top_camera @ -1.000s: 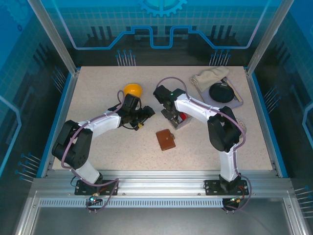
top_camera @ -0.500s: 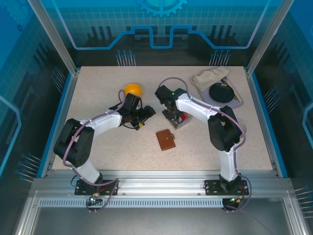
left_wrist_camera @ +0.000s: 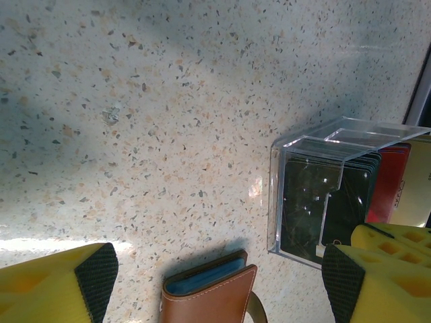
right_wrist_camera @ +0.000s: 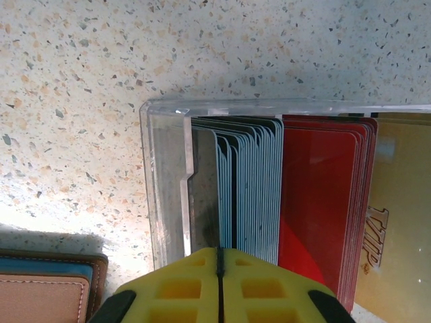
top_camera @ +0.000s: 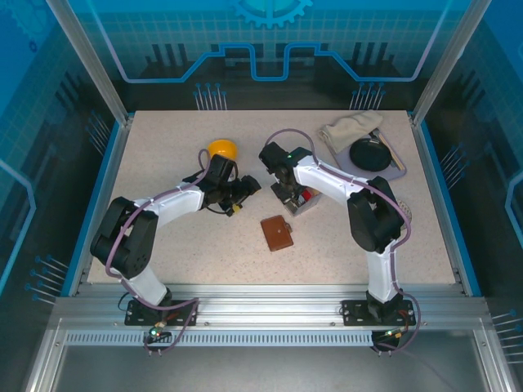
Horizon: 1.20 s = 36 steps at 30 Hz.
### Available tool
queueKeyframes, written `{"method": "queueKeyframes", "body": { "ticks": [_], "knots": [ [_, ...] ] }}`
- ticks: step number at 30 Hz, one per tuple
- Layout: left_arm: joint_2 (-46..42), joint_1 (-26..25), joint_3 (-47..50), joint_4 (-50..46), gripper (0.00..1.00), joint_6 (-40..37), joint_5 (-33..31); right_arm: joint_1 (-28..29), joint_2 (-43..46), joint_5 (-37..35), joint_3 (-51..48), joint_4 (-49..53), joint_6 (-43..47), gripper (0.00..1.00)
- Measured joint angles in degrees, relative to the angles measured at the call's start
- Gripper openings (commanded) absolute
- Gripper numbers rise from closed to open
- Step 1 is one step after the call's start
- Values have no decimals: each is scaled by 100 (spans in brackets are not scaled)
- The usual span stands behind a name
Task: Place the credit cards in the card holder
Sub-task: Pick up the credit card from the storage box.
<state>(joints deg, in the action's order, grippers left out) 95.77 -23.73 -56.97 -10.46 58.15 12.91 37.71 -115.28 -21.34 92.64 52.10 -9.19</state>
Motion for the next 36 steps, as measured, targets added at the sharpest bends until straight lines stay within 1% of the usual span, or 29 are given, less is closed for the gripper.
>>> {"method": "queueKeyframes", "body": {
  "ticks": [10, 18, 27, 36],
  "knots": [
    [31, 0, -44, -20, 83, -2, 4, -2, 76, 94, 7, 140, -2, 7],
    [33, 0, -48, -22, 83, -4, 44, -109, 352, 448, 15, 225, -46, 3],
    [66, 0, -74, 79, 83, -20, 258, -409, 562, 1211, 37, 245, -136, 0],
    [72, 66, -74, 774, 83, 4, 763, -916, 1150, 2280, 7, 50, -404, 0]
  ]
}}
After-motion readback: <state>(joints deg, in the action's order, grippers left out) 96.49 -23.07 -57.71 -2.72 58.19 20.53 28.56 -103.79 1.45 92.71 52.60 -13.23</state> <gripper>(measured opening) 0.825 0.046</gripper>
